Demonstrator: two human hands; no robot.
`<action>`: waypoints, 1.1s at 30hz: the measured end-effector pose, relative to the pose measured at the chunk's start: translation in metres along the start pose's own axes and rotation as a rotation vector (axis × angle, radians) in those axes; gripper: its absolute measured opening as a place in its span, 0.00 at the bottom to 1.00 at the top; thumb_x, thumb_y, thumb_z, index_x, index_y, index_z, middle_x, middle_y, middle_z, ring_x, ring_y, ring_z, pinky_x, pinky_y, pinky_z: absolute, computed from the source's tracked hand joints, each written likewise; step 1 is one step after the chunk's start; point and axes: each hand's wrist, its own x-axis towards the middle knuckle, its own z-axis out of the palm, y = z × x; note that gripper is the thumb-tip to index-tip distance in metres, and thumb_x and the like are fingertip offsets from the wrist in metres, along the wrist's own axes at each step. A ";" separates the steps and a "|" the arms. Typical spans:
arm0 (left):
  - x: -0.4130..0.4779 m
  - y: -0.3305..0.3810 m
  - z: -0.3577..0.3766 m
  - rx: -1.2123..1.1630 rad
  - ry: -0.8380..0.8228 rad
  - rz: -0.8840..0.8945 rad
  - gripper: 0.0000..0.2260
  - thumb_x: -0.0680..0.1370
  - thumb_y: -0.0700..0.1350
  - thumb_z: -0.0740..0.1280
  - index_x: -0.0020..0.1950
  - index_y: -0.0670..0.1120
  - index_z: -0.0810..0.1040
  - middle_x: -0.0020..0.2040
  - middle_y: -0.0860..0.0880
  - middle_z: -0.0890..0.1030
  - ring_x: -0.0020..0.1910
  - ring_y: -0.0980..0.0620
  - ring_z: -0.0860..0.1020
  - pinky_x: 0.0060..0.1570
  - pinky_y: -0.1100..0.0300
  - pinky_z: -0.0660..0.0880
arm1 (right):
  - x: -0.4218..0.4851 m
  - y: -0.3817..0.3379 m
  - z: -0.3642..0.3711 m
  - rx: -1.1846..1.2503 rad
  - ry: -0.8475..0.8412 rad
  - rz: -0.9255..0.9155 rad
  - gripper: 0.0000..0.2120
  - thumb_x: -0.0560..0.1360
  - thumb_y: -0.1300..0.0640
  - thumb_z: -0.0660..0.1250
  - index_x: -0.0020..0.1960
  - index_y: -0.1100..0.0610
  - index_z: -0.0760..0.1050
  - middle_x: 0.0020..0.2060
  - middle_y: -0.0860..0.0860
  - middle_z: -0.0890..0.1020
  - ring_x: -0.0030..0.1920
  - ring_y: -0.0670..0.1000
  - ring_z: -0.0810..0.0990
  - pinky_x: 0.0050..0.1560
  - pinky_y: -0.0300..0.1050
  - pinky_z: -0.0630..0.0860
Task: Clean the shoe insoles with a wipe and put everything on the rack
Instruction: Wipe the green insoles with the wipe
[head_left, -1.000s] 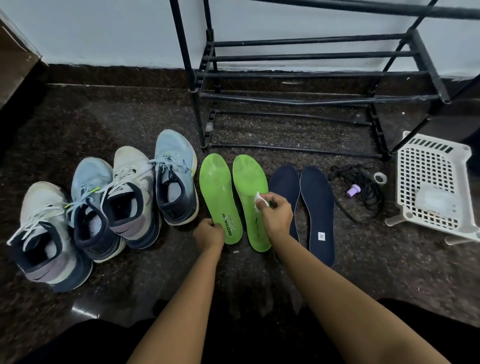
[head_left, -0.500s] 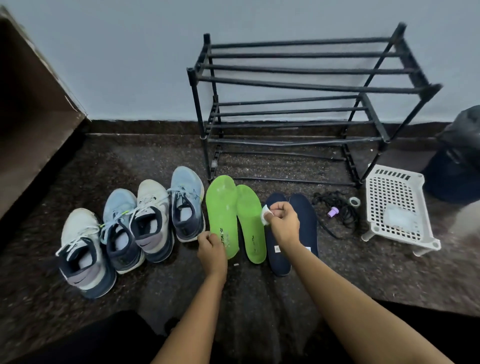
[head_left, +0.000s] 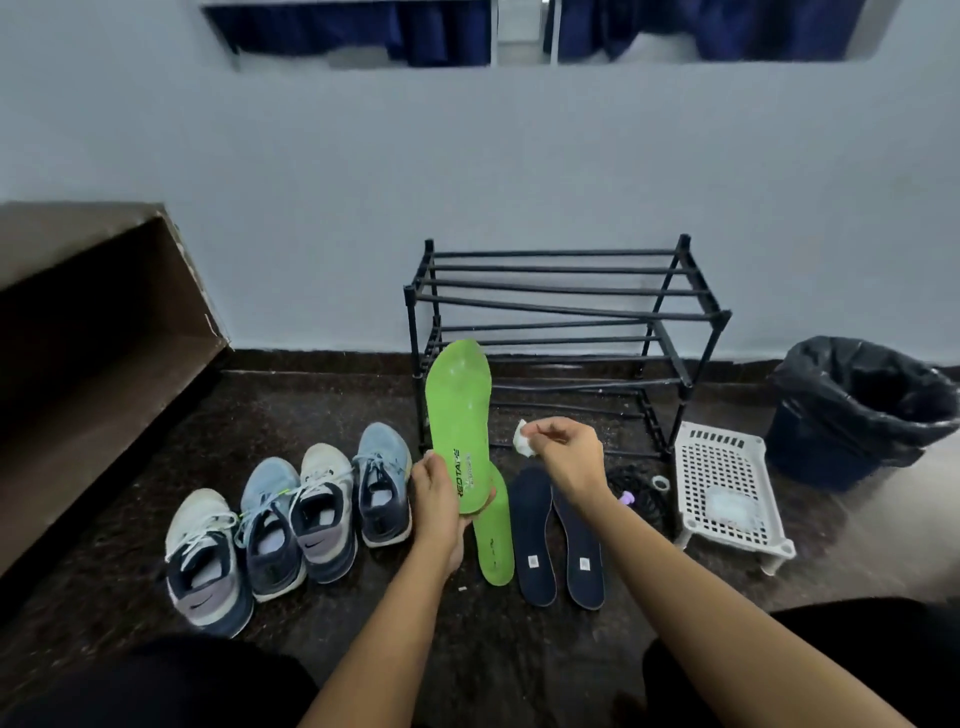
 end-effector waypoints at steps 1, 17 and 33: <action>-0.007 0.008 0.005 -0.005 -0.019 0.009 0.13 0.84 0.55 0.53 0.65 0.50 0.65 0.66 0.41 0.74 0.58 0.40 0.79 0.35 0.53 0.80 | -0.002 -0.011 -0.005 0.007 0.003 -0.016 0.10 0.72 0.64 0.68 0.37 0.52 0.82 0.38 0.49 0.85 0.42 0.48 0.82 0.46 0.44 0.78; -0.086 0.136 0.041 -0.118 -0.321 0.199 0.32 0.74 0.71 0.51 0.73 0.58 0.67 0.65 0.43 0.77 0.56 0.45 0.79 0.41 0.55 0.79 | -0.055 -0.157 -0.042 -0.310 0.112 -0.626 0.11 0.76 0.55 0.64 0.36 0.58 0.74 0.28 0.51 0.75 0.29 0.48 0.71 0.32 0.41 0.66; -0.087 0.163 0.056 -0.351 -0.446 0.143 0.19 0.83 0.56 0.55 0.72 0.52 0.69 0.57 0.43 0.78 0.51 0.45 0.77 0.44 0.52 0.78 | -0.079 -0.184 -0.033 -0.150 0.052 -0.595 0.07 0.69 0.63 0.70 0.43 0.53 0.82 0.37 0.47 0.84 0.38 0.47 0.81 0.43 0.44 0.78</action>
